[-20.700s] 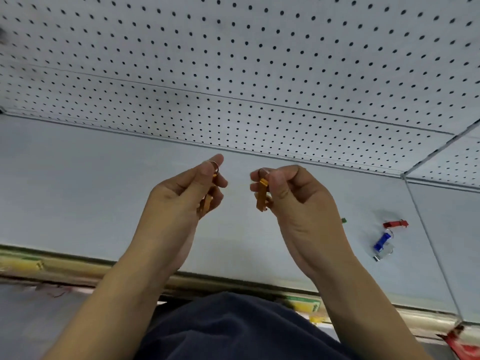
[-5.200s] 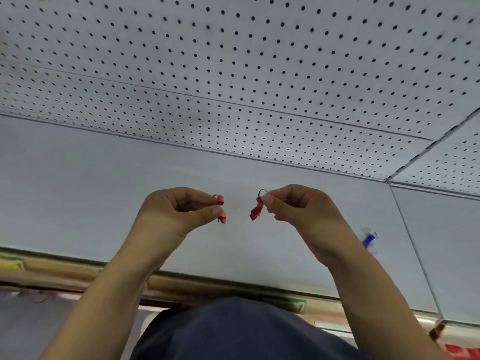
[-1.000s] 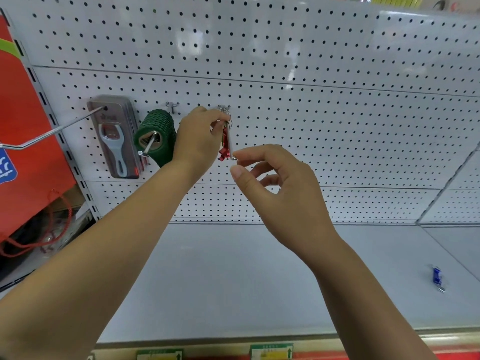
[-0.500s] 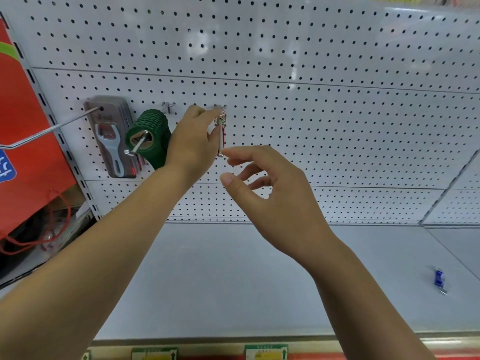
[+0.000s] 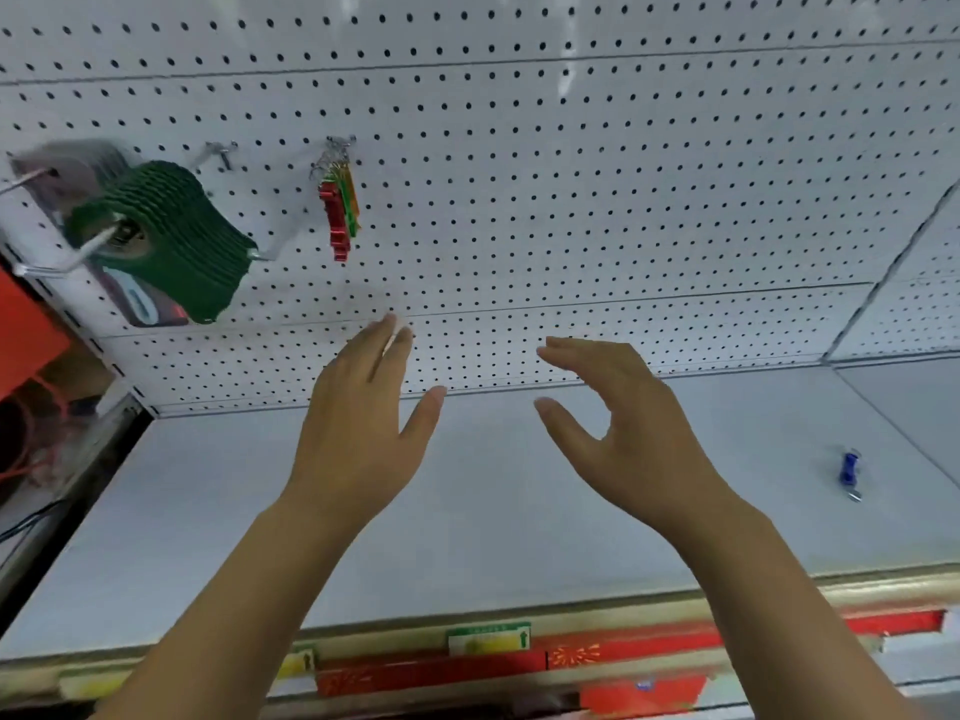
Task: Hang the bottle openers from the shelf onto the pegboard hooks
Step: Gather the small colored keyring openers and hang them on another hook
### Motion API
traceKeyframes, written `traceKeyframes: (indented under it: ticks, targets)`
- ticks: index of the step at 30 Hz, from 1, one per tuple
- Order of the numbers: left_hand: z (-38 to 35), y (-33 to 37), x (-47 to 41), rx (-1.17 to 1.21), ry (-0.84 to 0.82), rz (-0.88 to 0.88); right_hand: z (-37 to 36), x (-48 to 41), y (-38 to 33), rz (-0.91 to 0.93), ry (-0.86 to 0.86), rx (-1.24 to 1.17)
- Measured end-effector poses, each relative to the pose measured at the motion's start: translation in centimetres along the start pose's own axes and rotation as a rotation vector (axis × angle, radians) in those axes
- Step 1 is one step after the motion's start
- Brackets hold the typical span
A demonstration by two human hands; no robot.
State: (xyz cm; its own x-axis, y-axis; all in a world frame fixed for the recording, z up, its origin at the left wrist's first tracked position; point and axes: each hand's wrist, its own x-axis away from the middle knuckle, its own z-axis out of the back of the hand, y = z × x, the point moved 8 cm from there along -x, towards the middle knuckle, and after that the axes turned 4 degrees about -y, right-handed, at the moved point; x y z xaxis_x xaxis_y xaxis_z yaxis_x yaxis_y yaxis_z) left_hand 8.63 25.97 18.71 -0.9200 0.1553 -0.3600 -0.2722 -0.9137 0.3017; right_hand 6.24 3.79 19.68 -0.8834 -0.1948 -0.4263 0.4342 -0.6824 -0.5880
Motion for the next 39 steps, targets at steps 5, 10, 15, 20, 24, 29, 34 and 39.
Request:
traceKeyframes:
  ticks: [5, 10, 15, 20, 24, 29, 34, 39]
  targets:
    - [-7.2, 5.7, 2.1, 0.038, -0.211, 0.011, 2.2, 5.2, 9.8, -0.254, -0.031, 0.034]
    - [-13.9, 12.5, 3.4, 0.073, -0.384, 0.011, 6.2, 12.0, 20.4, -0.529, -0.066, 0.108]
    - [-21.4, 19.4, 4.6, 0.073, -0.567, -0.017, 11.4, 18.7, 29.8, -0.759, -0.055, 0.134]
    - [-27.4, 26.2, 6.0, 0.136, -0.71, 0.017, 15.6, 22.8, 36.4, -0.839, -0.055, 0.141]
    - [-30.9, 30.8, 6.4, 0.186, -0.768, -0.023, 17.6, 22.7, 40.2, -0.841, -0.03, 0.125]
    - [-33.9, 33.5, 5.4, 0.208, -0.759, -0.041, 17.6, 19.5, 44.5, -0.82, -0.083, 0.13]
    - [-36.0, 35.4, 2.1, 0.273, -0.674, -0.029, 15.1, 16.8, 46.9, -0.717, -0.158, 0.054]
    - [-37.5, 36.2, -0.7, 0.334, -0.609, 0.028, 14.7, 15.8, 48.6, -0.651, -0.177, 0.006]
